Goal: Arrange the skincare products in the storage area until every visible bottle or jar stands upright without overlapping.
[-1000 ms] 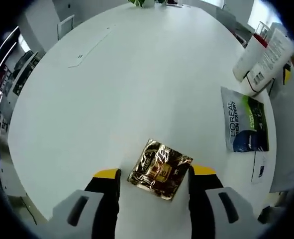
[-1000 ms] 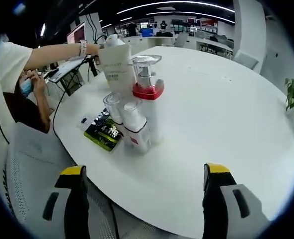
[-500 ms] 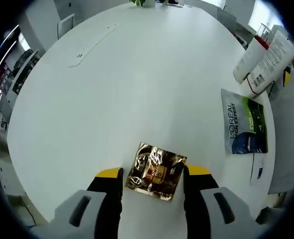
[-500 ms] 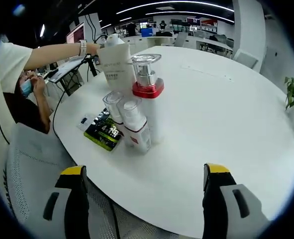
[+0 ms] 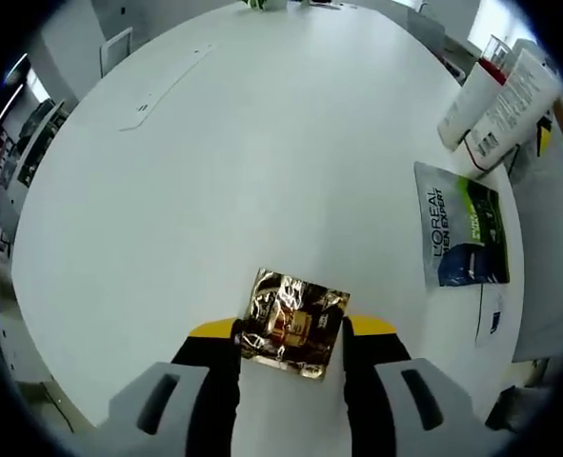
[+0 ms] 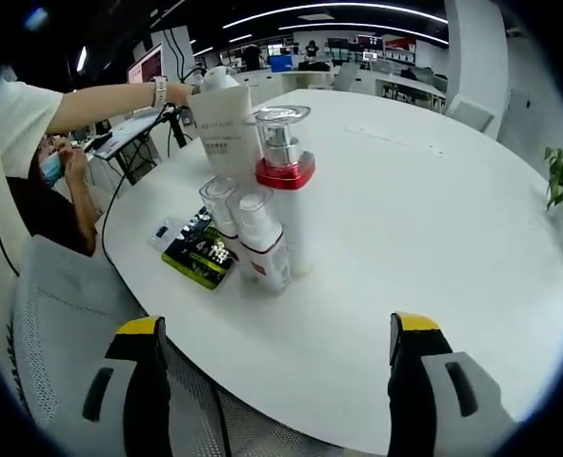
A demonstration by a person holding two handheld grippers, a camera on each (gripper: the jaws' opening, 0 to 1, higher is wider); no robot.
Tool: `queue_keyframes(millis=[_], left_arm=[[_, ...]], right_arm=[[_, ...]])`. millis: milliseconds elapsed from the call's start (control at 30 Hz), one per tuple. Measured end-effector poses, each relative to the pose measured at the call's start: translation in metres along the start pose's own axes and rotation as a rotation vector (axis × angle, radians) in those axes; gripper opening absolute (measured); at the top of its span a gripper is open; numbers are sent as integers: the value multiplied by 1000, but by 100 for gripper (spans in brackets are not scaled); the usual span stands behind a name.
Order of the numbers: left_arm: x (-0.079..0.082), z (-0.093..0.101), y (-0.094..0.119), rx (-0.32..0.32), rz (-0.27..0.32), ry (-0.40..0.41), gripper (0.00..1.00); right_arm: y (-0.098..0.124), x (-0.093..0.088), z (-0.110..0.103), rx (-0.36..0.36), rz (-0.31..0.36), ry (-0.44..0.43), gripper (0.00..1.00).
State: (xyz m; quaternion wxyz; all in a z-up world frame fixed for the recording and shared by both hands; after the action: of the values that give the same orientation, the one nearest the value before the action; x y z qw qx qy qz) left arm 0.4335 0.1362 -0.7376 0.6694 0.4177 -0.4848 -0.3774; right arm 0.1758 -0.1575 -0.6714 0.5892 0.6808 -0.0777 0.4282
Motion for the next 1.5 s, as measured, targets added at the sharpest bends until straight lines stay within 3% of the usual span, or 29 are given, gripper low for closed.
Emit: queue_keyframes(millis=[367, 400, 467, 500, 567, 667, 800, 967, 1100, 1233, 1267, 1300, 1500], left_arm=[[-2, 4, 1, 0, -27, 21, 38], [-2, 5, 2, -4, -25, 34, 27], [-2, 6, 5, 2, -22, 41, 15], [-3, 6, 5, 0, -21, 39, 2], [-8, 0, 3, 35, -80, -13, 4], [-4, 7, 3, 24, -48, -8, 5], [-2, 8, 6, 31, -43, -22, 19], [-1, 2, 10, 65, -49, -48, 29], [-3, 5, 8, 50, -59, -60, 45], [-7, 2, 4, 44, -80, -64, 46], [-7, 5, 2, 13, -71, -52, 46], [-7, 1, 4, 38, -75, -60, 47], [-9, -1, 2, -6, -66, -40, 49]], right_arm=[[1, 0, -1, 4, 6, 1, 97], [2, 1, -1, 6, 10, 3, 97], [2, 2, -2, 7, 11, 6, 97], [2, 2, -2, 8, 11, 8, 97], [1, 2, -3, 12, 10, 15, 97], [1, 4, -4, 18, 16, 18, 97], [1, 4, -4, 21, 12, 26, 97], [0, 6, -6, 29, 15, 31, 97], [-1, 5, -6, 31, 12, 30, 97], [-1, 3, -6, 32, 7, 27, 97], [-1, 2, -5, 30, 5, 25, 97], [-1, 2, -4, 28, 4, 22, 97], [-2, 0, -5, 25, -6, 18, 97]])
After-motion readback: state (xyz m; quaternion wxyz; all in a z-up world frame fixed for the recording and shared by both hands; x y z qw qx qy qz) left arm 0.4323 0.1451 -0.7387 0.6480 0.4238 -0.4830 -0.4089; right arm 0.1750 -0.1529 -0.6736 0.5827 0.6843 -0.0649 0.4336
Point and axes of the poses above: the point that each gripper's makers call its tool centre point, and the gripper's own axes: y roughly backward along the fingers, z roughly to its right, x roughly out of its top, the point moved 4 cm from there along y, roughly backward along the fingers, and after that the axes turned 12 degrees about -x, right-handed, at the moved point
